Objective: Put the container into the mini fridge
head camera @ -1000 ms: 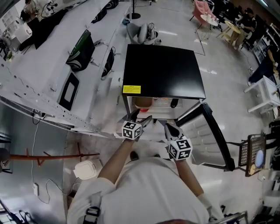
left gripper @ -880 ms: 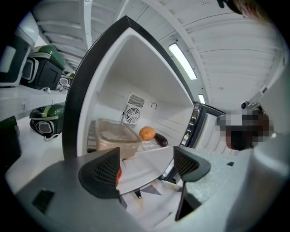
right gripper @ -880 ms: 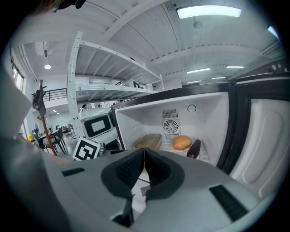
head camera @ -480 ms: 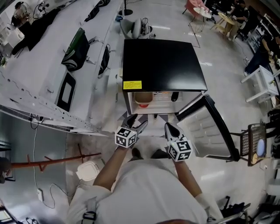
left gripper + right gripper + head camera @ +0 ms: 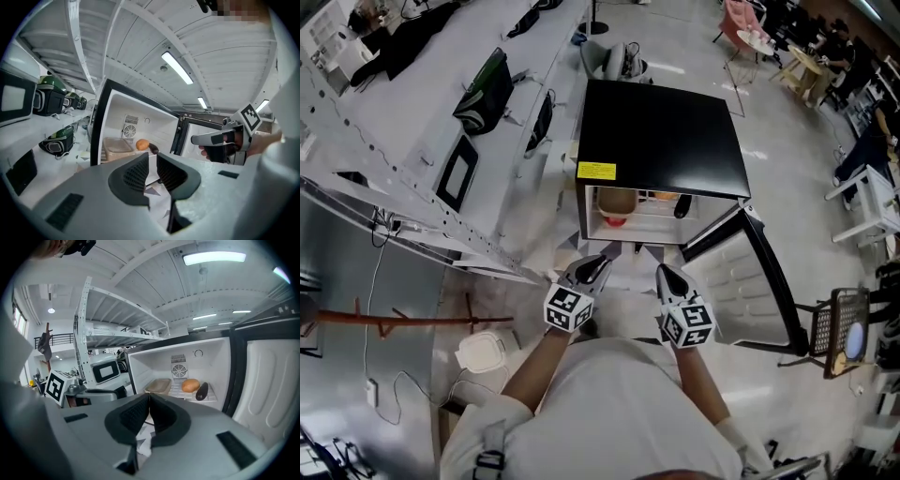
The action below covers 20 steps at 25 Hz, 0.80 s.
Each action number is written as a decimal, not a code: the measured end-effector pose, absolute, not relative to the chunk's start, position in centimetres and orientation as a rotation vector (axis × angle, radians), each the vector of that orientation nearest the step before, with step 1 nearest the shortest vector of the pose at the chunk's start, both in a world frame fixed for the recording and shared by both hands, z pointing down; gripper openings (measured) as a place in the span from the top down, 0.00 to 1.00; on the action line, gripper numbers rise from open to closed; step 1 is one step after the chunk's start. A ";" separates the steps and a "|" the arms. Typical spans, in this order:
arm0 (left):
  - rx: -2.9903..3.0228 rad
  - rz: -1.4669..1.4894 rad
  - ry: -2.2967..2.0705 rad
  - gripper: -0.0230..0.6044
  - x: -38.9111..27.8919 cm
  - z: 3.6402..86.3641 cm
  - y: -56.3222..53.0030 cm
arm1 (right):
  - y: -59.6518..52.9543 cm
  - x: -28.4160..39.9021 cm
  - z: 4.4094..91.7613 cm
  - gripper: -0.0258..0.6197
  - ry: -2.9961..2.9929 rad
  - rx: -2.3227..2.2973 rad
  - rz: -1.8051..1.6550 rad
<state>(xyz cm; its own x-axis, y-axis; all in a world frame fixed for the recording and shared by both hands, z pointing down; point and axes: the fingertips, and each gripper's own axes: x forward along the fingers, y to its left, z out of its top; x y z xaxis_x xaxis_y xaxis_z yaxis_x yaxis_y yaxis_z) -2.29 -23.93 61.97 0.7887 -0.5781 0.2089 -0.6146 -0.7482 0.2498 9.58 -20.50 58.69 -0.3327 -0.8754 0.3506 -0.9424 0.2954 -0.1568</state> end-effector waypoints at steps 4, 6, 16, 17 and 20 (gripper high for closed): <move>2.674 0.129 -0.985 0.93 -1.8 59.7 -22.4 | -19.5 10.0 57.4 0.95 -2.417 1.627 0.461; 2.679 0.116 -1.007 0.96 -1.4 58.7 -21.3 | -18.7 10.3 56.9 0.95 -2.437 1.598 0.434; 2.610 0.063 -1.098 0.96 -0.2 56.3 -15.3 | -13.5 12.9 55.5 0.95 -2.497 1.500 0.405; 2.616 0.058 -1.094 0.96 -0.2 56.1 -14.6 | -13.0 12.9 55.4 0.95 -2.513 1.481 0.402; 2.624 0.038 -1.107 0.96 -0.5 55.7 -13.0 | -12.0 13.0 55.5 0.95 -2.551 1.441 0.385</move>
<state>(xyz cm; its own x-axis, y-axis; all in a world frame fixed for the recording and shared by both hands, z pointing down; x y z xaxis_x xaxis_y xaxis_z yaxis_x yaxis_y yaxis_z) -0.46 -13.00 55.69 0.7040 -0.6970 0.1364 -0.7047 -0.6617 0.2561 13.02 -12.05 55.49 -0.5114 -0.8103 0.2863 -0.8587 0.4951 -0.1326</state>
